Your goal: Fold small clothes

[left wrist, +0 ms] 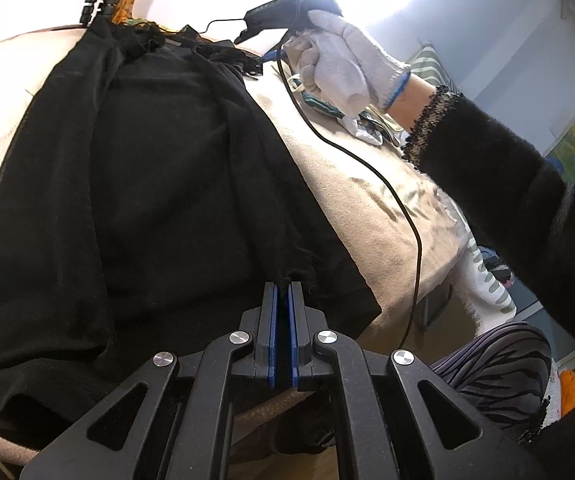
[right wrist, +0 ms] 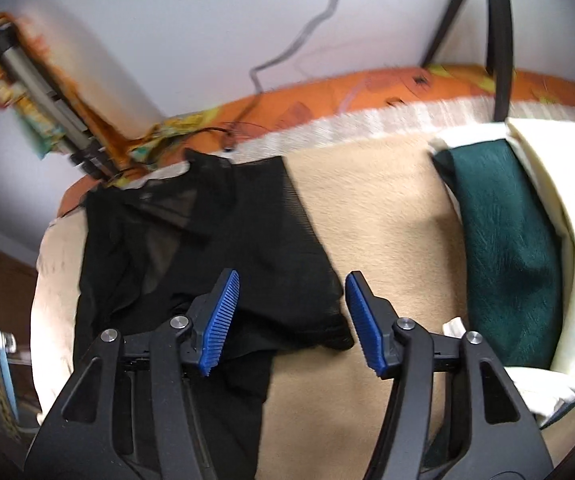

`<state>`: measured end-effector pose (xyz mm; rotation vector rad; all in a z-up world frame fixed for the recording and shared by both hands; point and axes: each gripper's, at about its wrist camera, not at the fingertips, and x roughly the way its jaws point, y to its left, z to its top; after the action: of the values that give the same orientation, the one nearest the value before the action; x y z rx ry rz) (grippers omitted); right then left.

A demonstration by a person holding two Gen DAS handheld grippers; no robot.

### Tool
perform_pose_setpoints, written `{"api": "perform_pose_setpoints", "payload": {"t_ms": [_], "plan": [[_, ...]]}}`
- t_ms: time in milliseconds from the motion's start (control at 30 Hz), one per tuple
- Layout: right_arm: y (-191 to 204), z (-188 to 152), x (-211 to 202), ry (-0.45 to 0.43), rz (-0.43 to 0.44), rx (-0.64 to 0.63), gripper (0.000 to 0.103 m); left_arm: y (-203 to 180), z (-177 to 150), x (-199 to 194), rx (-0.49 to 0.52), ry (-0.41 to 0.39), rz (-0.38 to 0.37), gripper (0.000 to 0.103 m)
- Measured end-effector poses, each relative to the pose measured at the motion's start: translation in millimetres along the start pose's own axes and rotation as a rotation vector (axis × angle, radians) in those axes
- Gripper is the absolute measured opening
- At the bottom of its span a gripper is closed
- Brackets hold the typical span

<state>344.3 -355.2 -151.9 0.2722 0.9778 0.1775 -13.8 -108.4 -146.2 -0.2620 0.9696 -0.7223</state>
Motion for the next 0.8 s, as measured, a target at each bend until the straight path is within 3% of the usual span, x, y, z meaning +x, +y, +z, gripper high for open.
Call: {"api": "perform_pose_setpoints", "payload": {"t_ms": [100,167,233,333,500,600,700,800], "plan": [[14,-2,4,0.028,-0.002,-0.053,0.055,0,-1,3,0.000,0.008,-0.005,0.003],[20,-4,12,0.045,-0.037,-0.086,0.043,0,-1,4,0.003,0.011,-0.006,0.003],[23,-5,23,0.079,-0.035,-0.086,0.014,0,-2,3,0.008,0.011,-0.003,0.003],[27,-8,26,0.081,-0.060,-0.101,0.005,-1,-2,2,0.008,0.007,0.000,0.003],[33,0,2,0.019,-0.040,-0.128,0.005,0,-2,3,0.000,0.011,-0.004,0.003],[40,3,-7,-0.001,-0.077,-0.175,0.006,0,-2,2,0.004,0.010,-0.007,0.003],[42,2,-13,-0.005,-0.055,-0.147,0.028,2,-2,2,0.001,0.011,-0.009,0.003],[53,-6,-12,0.019,-0.008,-0.173,0.029,3,-3,2,-0.002,0.009,-0.009,0.003]]}}
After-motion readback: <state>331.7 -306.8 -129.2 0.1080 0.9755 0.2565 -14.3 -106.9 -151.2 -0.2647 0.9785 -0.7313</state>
